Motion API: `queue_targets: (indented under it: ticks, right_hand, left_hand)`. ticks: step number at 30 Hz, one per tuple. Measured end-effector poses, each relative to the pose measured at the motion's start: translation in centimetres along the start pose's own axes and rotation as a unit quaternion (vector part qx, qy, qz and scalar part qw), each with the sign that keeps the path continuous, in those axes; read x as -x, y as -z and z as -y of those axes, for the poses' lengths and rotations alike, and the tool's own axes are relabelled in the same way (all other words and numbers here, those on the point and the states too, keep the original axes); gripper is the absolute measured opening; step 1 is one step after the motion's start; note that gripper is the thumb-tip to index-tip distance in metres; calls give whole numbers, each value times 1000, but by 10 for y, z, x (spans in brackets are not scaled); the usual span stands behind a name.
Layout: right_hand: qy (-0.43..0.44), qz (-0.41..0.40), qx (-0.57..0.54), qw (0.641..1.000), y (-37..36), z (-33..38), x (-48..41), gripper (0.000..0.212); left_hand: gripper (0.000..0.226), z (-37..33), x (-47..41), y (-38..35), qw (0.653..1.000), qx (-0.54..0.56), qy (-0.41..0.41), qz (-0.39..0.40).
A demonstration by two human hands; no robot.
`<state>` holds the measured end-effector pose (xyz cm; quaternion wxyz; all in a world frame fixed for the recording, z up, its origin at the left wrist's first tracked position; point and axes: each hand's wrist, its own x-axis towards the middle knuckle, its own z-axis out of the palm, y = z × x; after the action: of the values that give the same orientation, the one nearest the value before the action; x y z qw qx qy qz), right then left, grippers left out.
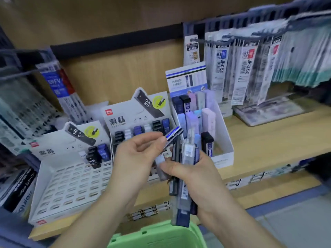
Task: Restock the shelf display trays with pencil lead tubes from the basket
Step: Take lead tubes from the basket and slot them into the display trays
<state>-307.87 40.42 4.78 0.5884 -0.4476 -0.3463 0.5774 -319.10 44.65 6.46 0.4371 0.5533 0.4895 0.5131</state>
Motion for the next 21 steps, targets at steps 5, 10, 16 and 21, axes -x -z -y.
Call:
queue_targets:
  ticks: [5, 10, 16, 21]
  right_hand:
    - [-18, 36, 34, 999, 24, 17, -6, 25]
    - [-28, 31, 37, 998, 50, 34, -17, 30]
    - [-18, -49, -47, 998, 96, 51, -32, 39]
    - [-3, -82, -92, 992, 120, 62, -36, 28]
  left_hand:
    - [5, -10, -21, -19, 998, -48, -27, 16]
    - [7, -30, -47, -36, 992, -55, -110, -10]
    - [23, -52, -84, -42, 968, -191, -164, 6]
    - [19, -61, -100, -49, 926, -323, -196, 12]
